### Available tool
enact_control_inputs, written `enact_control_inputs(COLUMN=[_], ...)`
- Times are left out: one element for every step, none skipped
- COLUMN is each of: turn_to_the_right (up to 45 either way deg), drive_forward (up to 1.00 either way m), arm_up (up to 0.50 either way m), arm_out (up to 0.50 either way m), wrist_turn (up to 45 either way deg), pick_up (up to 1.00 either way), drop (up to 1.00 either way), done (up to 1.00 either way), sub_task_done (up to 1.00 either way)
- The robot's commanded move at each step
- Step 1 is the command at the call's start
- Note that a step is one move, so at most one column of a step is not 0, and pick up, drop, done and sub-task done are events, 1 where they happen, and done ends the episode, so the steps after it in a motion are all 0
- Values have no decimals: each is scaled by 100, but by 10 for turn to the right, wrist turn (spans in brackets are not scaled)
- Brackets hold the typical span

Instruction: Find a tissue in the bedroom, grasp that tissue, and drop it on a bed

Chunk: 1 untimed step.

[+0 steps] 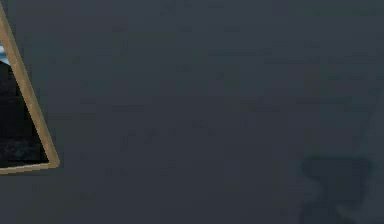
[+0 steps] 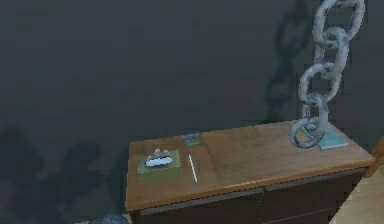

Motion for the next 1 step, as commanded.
enact_control_inputs(turn_to_the_right=[0], drive_forward=[0], arm_up=[0], arm_out=[34], wrist_turn=[0], pick_up=[0], drop=[0], done=[0], sub_task_done=[0])
